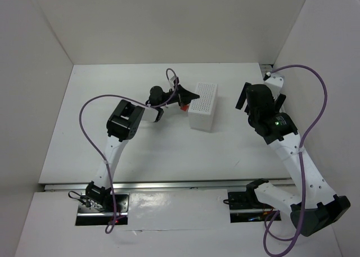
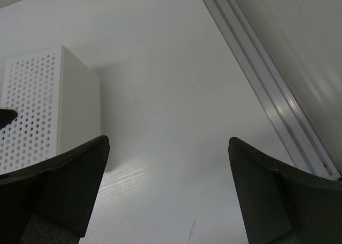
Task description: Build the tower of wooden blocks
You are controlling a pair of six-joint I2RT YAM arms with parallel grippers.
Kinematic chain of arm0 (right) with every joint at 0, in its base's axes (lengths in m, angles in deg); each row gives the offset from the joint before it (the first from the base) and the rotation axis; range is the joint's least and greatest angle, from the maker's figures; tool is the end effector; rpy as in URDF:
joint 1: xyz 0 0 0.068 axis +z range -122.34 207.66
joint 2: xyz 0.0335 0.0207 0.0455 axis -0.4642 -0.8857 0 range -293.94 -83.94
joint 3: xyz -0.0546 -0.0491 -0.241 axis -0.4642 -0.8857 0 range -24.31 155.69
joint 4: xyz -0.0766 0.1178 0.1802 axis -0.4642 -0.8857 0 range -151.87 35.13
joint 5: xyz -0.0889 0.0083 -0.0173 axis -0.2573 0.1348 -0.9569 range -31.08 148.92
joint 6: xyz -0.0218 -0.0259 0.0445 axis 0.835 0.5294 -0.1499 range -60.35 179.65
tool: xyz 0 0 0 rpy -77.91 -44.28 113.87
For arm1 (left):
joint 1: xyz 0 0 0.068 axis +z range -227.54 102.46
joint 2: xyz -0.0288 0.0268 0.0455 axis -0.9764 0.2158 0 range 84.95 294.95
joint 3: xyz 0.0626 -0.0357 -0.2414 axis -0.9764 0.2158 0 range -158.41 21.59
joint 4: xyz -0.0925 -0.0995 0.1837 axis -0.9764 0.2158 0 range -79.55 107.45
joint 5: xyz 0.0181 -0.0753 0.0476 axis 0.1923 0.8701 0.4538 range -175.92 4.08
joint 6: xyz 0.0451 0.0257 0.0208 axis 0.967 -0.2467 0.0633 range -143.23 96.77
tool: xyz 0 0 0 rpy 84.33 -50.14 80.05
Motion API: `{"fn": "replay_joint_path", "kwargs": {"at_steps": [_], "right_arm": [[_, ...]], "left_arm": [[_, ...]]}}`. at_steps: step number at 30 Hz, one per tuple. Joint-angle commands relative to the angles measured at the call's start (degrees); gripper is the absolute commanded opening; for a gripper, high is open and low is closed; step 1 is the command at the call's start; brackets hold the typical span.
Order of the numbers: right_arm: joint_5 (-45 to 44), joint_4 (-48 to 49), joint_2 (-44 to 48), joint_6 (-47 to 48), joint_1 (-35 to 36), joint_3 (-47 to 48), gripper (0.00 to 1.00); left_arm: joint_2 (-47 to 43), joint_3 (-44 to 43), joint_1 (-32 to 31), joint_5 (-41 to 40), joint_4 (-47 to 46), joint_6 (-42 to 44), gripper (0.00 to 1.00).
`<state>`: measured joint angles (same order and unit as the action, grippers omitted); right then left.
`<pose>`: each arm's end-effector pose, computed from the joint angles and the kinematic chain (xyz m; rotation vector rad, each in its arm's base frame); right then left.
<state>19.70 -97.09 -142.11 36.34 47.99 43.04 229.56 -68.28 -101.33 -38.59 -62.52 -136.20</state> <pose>0.1741 0.0384 0.3554 0.4341 1.9689 -0.2558 0.4301 -0.2206 0.1487 -0.4410 1.8545 -2.3582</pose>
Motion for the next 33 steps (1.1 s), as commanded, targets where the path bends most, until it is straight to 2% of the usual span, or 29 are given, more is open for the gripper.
{"fn": "replay_joint_path", "kwargs": {"at_steps": [1,6,12,18,27,33], "right_arm": [[0.3,-0.1,1.3,-0.4,-0.4,0.1,0.99],[1.5,-0.1,0.8,-1.0,-0.4,0.1,0.99],[1.0,-0.6,0.8,-1.0,-0.4,1.1,0.99],[2.9,0.0,1.3,-1.0,-0.4,0.5,0.99],[2.4,0.0,1.3,-1.0,-0.4,0.6,0.99],[3.0,0.0,1.3,-1.6,-0.4,-0.6,0.99]], "left_arm": [[-4.3,-0.8,0.1,-1.0,-32.8,-10.2,0.00],[-2.8,0.5,0.1,-1.5,-32.8,-11.4,0.00],[-5.9,-8.0,-0.5,-2.2,-32.8,-11.9,0.00],[-4.6,-4.8,-1.1,-2.8,-32.8,-11.9,0.00],[-4.6,-9.0,-1.7,-3.4,-32.8,-13.9,0.00],[-3.0,-6.2,-2.2,-3.4,-32.8,-13.3,0.00]]}}
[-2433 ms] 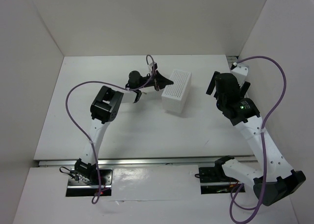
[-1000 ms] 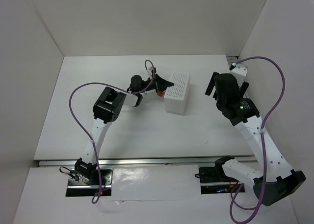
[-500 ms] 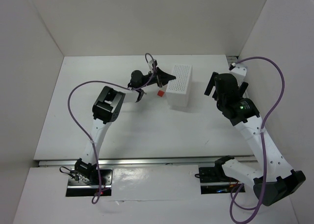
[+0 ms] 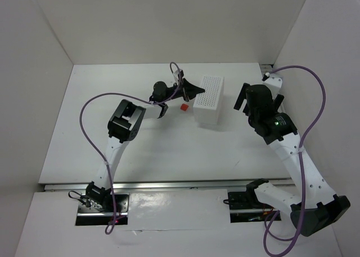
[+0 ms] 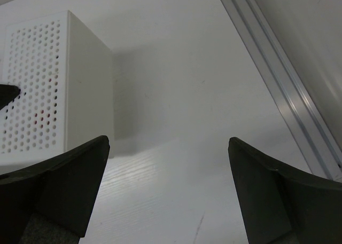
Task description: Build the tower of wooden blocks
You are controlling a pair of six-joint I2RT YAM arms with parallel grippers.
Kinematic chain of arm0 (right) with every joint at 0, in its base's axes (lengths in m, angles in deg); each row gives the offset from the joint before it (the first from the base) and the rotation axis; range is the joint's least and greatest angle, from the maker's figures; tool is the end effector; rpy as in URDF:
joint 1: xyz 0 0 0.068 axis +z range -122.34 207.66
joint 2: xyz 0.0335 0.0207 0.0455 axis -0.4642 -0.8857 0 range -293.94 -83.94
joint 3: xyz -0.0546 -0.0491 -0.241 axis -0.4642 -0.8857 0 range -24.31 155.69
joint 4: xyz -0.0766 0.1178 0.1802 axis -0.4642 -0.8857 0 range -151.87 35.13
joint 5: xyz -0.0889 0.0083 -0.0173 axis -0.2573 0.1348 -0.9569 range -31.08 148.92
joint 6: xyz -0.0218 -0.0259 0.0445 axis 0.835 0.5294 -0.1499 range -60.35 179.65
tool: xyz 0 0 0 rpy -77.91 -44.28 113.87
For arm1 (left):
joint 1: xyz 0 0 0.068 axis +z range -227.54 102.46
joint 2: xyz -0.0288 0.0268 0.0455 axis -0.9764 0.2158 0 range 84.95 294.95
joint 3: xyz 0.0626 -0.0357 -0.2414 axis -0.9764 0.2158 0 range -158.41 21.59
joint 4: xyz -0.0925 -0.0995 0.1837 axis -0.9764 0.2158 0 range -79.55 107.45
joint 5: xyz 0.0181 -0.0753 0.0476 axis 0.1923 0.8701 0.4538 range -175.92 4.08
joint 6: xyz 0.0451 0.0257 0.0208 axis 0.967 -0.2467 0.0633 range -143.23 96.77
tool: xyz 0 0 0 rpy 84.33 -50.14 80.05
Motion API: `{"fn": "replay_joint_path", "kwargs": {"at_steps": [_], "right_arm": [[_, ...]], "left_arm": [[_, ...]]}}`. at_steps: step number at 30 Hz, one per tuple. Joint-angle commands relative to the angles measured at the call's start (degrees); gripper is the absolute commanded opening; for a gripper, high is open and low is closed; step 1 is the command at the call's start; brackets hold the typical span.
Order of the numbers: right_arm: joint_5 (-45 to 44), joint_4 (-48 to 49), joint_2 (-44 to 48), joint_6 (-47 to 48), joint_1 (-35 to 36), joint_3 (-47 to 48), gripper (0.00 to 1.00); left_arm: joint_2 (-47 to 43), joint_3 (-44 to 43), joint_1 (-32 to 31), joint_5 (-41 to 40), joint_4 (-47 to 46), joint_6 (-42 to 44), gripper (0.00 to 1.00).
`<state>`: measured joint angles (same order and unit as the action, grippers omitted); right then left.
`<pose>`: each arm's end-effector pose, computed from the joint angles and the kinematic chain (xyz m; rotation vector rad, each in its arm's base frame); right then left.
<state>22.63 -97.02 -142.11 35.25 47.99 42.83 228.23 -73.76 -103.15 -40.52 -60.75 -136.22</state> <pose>0.1747 0.0403 0.3538 0.4259 1.9881 -0.1949 0.4317 -0.2375 0.1830 -0.3523 1.7699 -2.3890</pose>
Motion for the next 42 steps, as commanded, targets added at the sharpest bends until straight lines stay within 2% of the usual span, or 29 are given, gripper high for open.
{"fn": "replay_joint_path", "kwargs": {"at_steps": [1,11,24,32,39,42], "right_arm": [[0.1,0.0,1.3,-0.5,-0.4,-0.3,0.99],[0.1,-0.6,1.3,-0.5,-0.4,0.2,0.99],[0.7,-1.1,1.3,-0.5,-0.4,0.8,0.99],[0.7,-1.6,1.3,-0.5,-0.4,0.8,0.99],[0.7,-2.1,1.3,-0.5,-0.4,1.3,0.99],[0.7,-2.8,0.8,-0.5,-0.4,1.9,0.99]], "left_arm": [[-1.7,-0.7,-0.4,-1.5,-34.5,-12.8,0.00],[0.4,-0.7,-0.9,-0.9,-34.5,-12.8,0.00],[5.6,-6.8,-1.6,-0.3,-34.5,-13.8,0.00],[11.2,-23.4,-1.6,1.4,-34.5,-14.5,0.00],[11.2,-23.4,-1.6,2.7,-34.5,-13.9,0.00],[13.7,-27.1,-1.6,-0.2,-34.5,-15.8,0.00]]}}
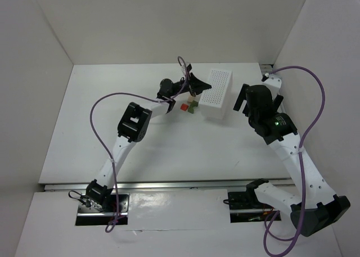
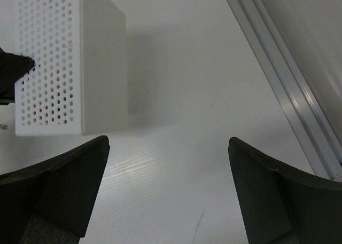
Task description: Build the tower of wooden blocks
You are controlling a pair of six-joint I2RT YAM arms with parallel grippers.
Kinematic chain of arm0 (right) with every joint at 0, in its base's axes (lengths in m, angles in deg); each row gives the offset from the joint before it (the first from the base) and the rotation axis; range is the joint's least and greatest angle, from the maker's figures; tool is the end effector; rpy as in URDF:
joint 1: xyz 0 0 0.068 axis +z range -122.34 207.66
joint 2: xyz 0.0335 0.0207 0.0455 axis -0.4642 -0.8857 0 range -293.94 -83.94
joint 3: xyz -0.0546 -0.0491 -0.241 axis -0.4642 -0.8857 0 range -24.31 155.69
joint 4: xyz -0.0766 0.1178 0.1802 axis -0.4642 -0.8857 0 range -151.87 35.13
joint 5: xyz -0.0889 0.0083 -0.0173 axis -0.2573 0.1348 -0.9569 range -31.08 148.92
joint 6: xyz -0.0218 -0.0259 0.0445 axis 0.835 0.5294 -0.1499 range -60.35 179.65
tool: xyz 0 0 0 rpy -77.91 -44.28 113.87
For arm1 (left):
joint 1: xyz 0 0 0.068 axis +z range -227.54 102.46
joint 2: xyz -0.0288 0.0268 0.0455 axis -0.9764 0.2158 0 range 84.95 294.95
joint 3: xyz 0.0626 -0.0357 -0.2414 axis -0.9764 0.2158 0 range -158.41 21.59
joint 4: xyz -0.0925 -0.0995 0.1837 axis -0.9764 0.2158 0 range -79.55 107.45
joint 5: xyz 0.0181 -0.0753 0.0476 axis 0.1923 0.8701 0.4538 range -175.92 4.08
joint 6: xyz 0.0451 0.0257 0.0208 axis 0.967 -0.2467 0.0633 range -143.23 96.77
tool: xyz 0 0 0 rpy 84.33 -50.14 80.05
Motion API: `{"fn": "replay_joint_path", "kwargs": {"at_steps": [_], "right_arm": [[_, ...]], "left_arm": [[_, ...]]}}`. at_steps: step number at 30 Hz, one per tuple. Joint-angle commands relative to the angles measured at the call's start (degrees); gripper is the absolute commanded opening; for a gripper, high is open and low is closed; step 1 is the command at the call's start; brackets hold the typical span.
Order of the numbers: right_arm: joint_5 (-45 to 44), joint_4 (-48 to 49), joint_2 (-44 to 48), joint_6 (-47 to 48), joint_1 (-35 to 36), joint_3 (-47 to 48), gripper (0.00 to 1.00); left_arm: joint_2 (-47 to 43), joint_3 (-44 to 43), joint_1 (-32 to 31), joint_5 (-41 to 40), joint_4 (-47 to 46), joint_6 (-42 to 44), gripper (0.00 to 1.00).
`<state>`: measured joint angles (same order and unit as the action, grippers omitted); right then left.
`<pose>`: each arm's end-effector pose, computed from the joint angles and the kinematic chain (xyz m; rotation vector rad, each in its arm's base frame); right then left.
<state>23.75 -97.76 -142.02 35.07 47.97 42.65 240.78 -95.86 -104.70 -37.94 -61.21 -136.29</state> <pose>0.1739 0.0406 0.3518 0.4159 2.0080 -0.1821 0.4549 -0.2656 0.1844 -0.1002 1.6676 -2.4406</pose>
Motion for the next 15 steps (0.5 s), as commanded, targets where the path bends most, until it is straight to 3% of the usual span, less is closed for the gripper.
{"fn": "replay_joint_path", "kwargs": {"at_steps": [1,15], "right_arm": [[-0.4,-2.1,0.7,-0.3,-0.4,2.0,0.99],[-0.4,-2.6,1.2,-0.8,-0.4,1.5,0.99]], "left_arm": [[1.1,-5.0,0.0,-3.6,-34.1,-16.3,0.00],[2.8,-1.7,0.0,-4.2,-34.1,-17.6,0.00]]}}
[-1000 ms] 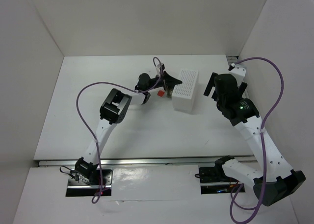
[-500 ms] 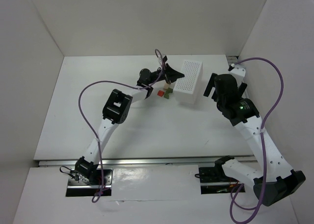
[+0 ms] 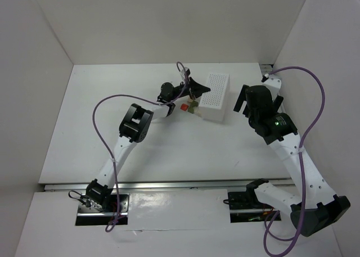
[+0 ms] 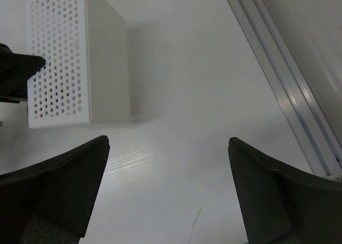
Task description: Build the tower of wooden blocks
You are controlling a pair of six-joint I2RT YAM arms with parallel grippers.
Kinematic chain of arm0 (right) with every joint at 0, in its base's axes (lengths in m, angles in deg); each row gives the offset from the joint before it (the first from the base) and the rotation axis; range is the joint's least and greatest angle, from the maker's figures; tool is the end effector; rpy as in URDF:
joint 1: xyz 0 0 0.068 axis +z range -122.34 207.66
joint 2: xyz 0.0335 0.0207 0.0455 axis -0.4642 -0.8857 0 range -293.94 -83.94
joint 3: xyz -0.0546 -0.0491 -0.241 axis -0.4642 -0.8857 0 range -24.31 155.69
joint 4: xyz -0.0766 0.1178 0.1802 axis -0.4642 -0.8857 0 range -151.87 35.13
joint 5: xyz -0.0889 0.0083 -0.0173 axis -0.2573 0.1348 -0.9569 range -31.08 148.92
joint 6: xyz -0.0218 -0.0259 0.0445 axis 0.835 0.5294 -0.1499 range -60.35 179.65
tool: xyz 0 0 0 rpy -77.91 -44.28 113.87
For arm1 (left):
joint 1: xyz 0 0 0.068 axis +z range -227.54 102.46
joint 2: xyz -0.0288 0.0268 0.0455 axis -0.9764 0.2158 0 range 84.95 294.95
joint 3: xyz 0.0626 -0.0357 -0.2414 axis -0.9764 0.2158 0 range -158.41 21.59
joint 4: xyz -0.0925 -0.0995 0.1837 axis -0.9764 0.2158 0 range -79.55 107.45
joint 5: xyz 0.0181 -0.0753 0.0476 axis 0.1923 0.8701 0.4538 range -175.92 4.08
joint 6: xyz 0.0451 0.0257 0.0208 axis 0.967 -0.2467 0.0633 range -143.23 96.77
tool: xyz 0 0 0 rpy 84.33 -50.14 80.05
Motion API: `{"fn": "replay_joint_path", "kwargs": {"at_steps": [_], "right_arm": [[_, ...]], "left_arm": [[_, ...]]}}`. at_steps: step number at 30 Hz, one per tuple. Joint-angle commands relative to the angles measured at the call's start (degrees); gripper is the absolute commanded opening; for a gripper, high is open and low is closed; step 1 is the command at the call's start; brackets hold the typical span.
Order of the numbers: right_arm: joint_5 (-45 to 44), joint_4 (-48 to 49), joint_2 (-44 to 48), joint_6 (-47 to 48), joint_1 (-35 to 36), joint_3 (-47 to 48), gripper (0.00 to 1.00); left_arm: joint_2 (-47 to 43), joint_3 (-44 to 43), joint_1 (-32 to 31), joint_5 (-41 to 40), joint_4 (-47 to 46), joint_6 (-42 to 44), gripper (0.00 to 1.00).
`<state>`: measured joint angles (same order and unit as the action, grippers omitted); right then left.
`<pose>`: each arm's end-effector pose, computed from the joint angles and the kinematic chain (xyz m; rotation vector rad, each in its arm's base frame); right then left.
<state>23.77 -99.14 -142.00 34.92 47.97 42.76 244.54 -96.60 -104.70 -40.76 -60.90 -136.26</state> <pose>0.1724 0.0400 0.3503 0.4132 2.0263 -0.1927 0.4604 -0.2670 0.1550 -0.2117 1.6778 -2.4274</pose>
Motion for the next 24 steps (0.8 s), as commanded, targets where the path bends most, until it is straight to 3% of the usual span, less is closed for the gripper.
{"fn": "replay_joint_path", "kwargs": {"at_steps": [1,6,9,14,18,20,21,22,24], "right_arm": [[-0.4,-1.3,1.2,-0.7,-0.4,1.4,0.99],[0.1,-0.7,1.2,-0.7,-0.4,0.9,0.99],[0.1,-0.7,1.2,-0.7,-0.4,0.9,0.99],[0.7,0.3,1.2,-0.7,-0.4,0.9,0.99],[1.5,1.0,1.2,-0.7,-0.4,0.3,0.99],[2.1,1.6,1.2,-0.7,-0.4,-0.3,0.99],[2.1,2.3,0.7,-0.7,-0.4,-0.3,0.99],[2.1,2.3,0.1,-0.7,-0.4,-0.3,0.99],[2.6,3.5,-0.5,-0.7,-0.4,-0.3,0.99]], "left_arm": [[-1.6,1.4,0.0,-1.4,-34.4,-16.7,0.00],[-3.2,2.0,-0.6,-0.6,-34.4,-17.2,0.00],[-6.5,3.1,-1.1,4.5,-33.2,-15.0,0.00],[-17.4,13.8,-1.1,10.3,-29.5,-9.2,0.00],[-23.5,14.6,-1.7,17.2,-27.6,-5.7,0.00],[-28.9,16.0,-1.7,25.2,-19.0,2.3,0.00],[-32.1,19.7,-1.7,27.1,-3.3,15.9,0.00],[-38.9,21.3,-0.9,28.1,7.3,24.3,0.00],[-44.4,22.3,1.1,26.9,31.4,42.1,0.00]]}}
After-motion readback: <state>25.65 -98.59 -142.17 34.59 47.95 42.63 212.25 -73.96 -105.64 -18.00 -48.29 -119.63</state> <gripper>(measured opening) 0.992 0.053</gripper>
